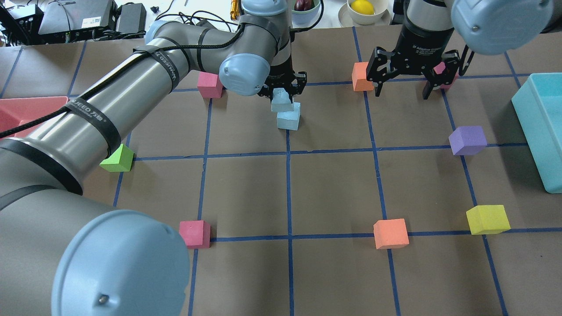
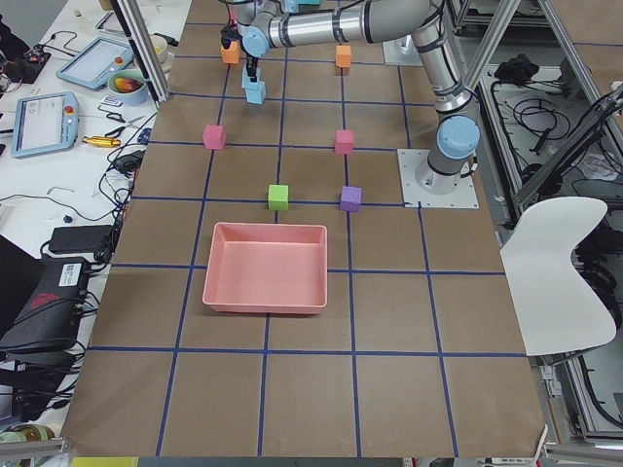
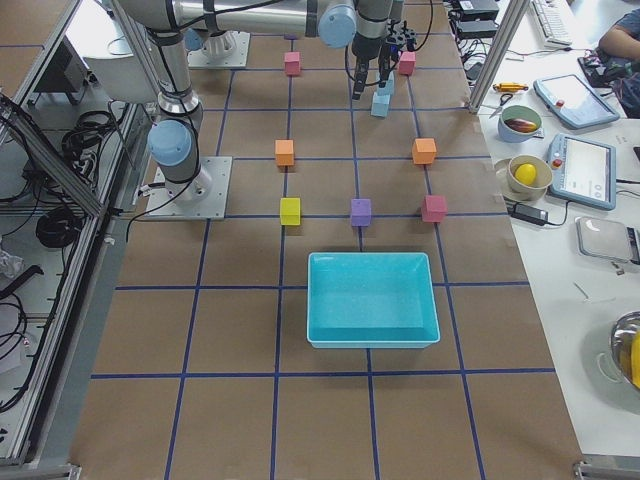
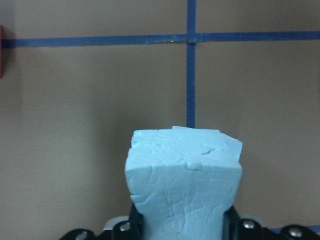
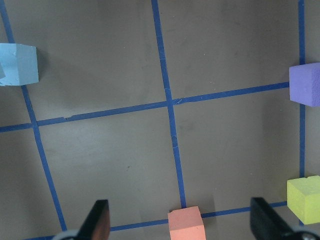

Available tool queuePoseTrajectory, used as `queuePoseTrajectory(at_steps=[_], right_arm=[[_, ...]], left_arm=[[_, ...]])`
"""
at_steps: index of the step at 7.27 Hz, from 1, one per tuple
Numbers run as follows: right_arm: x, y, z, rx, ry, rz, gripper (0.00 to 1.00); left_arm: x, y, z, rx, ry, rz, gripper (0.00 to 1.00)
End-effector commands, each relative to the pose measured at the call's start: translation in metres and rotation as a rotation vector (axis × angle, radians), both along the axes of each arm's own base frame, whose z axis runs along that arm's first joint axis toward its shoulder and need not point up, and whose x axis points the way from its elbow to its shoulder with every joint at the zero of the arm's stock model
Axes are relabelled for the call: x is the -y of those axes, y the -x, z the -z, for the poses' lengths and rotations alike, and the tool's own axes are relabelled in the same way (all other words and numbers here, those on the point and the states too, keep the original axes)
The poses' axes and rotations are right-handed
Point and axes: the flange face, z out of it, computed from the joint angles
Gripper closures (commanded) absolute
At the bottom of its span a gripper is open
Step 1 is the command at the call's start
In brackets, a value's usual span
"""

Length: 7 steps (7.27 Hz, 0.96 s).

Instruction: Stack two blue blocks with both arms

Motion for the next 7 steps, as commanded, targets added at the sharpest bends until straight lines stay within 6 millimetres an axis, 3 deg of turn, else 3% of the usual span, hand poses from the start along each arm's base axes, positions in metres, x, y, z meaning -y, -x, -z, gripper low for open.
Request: queuePoseTrajectory(at_steps=[1,3,4,5,7], right_arm=[[-0.012,0.003,-0.011,-0.005,0.014,0.003,0.0],[-0.017,0.0,-0.019,-0.006,0.026,-0.005,0.0],[-0.02,0.0,-0.012,-0.005,0.013,-0.005,0.0],[-0.03,0.0,-0.01,-0.002,0.008,-0.003,0.0],[-0.037,0.002,-0.013,-0.003,0.009,-0.002,0.0]], left_arm=[[-0.004,0.008,0.014,0.004,-0.019,0.007,1.0],[-0.002,0.008,0.016,0.004,-0.019,0.007,1.0],[-0.003,0.008,0.019,0.009,-0.022,0.016,0.88],[0.0,0.009,0.026,0.012,-0.021,0.019,0.04],[0.003,0.01,0.02,-0.004,0.006,0.014,0.0]])
